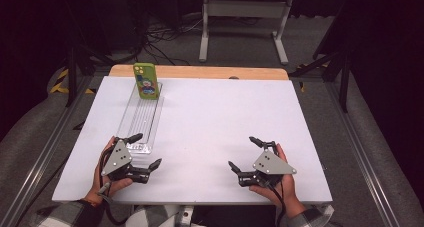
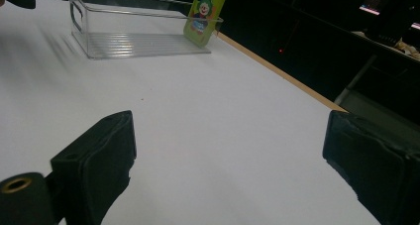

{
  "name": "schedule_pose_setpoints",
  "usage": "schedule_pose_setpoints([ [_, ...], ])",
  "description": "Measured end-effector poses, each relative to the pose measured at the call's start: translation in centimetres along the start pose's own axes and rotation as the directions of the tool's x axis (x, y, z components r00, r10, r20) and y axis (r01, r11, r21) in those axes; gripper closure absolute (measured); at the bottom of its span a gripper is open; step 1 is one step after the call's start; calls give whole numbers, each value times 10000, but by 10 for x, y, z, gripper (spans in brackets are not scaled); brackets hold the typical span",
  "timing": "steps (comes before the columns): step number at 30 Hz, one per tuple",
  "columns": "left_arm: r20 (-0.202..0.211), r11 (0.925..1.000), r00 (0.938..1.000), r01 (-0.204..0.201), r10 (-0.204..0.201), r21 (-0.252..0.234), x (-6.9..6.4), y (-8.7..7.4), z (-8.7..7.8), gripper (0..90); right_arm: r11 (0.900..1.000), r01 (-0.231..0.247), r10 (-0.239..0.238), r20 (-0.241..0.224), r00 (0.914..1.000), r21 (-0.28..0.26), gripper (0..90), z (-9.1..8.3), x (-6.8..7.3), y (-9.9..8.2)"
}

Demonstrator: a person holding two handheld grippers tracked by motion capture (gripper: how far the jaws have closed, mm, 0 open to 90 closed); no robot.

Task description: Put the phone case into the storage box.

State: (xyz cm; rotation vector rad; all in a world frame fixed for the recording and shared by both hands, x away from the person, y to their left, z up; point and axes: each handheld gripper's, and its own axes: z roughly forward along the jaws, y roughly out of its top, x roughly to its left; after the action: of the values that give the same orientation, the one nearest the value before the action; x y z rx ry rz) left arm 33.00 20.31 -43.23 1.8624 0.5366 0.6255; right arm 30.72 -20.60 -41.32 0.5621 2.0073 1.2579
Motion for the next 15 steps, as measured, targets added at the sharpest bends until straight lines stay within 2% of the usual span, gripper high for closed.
schedule_pose_setpoints([
  [3, -29, 9997, 9997, -252, 252, 78, 0, 0, 0, 40, 10000, -38, 37, 64, 10000, 91, 72, 1, 0, -1],
  [13, -116, 9999, 9998, -156, 155, -24, 3, -1, -3, 40, 9996, -220, 217, 192, 9996, 155, 88, 2, -1, -1],
  [14, -169, 9993, 9992, -365, 366, 74, 3, -1, -3, 40, 9995, -262, 258, 238, 9994, 171, 91, 2, -1, -1],
  [15, -196, 9993, 9992, -350, 352, 95, 0, -1, -1, 40, 9991, -346, 340, 255, 9991, 235, 95, 2, -1, -1],
])
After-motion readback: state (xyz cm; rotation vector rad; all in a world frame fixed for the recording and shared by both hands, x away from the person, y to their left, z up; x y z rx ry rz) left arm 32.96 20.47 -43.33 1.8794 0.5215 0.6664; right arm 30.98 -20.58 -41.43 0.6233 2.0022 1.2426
